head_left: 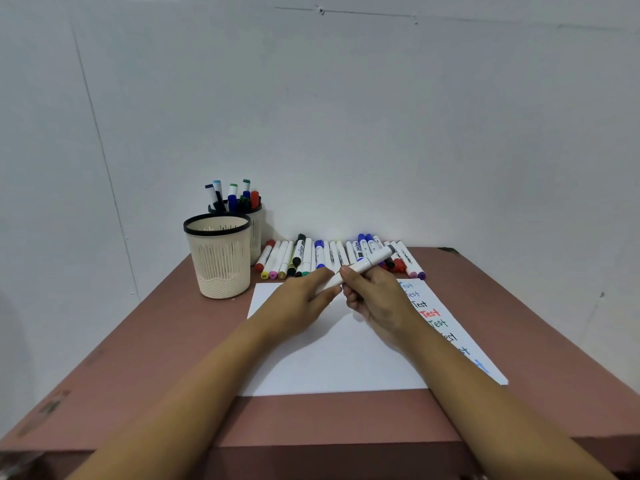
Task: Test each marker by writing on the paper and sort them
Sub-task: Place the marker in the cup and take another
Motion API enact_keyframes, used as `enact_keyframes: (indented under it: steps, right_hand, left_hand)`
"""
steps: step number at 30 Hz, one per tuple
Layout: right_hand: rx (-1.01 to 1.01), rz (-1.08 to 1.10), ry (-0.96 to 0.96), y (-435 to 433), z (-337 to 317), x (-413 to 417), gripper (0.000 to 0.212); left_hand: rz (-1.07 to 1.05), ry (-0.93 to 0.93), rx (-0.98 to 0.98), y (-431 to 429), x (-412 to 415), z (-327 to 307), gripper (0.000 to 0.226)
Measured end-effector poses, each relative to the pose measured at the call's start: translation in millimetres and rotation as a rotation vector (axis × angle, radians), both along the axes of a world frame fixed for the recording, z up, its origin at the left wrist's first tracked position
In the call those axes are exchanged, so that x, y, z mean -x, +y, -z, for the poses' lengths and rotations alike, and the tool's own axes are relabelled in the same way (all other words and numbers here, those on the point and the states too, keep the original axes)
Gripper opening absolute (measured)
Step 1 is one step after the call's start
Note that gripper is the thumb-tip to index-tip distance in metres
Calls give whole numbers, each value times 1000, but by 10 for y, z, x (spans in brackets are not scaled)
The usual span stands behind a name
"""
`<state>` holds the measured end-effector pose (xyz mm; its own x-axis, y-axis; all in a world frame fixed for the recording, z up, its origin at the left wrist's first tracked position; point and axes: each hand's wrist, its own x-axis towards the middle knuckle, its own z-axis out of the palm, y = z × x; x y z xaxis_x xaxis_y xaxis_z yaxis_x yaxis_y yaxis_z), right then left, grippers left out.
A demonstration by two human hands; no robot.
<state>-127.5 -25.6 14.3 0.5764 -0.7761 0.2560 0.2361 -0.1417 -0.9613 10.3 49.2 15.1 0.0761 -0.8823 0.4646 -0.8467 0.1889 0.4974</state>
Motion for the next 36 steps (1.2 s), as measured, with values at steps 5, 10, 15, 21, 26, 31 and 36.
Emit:
enact_keyframes:
  steps: [5,10,15,21,26,31,36]
  right_hand:
    - [21,-61,-35,4,-28,32,12]
    - [-86,57,-70,41,-95,29,14]
    - [-460,145,-344,-40,-195,117,23]
    - [-559,61,-423,-62,-201,168,26]
    - [-360,172,-175,-59,-192,254,10]
    - [-169,255,20,-19,-243,514,10]
    - [-42,286,168,74,-150,843,19]
  left_hand:
    - [10,123,-62,27,-14,-13,16]
    - [-51,171,-84,34,-30,-49,40]
    - [-157,174,-123,12,-182,-56,67]
    - [-225,-82,-188,-23,-281,38,32]
    - [-231,-264,-253,-14,-271,131,29]
    - [-269,-402,-341,7,-227,-26,35]
    - [-288,-425,-353,66,-216,-82,35]
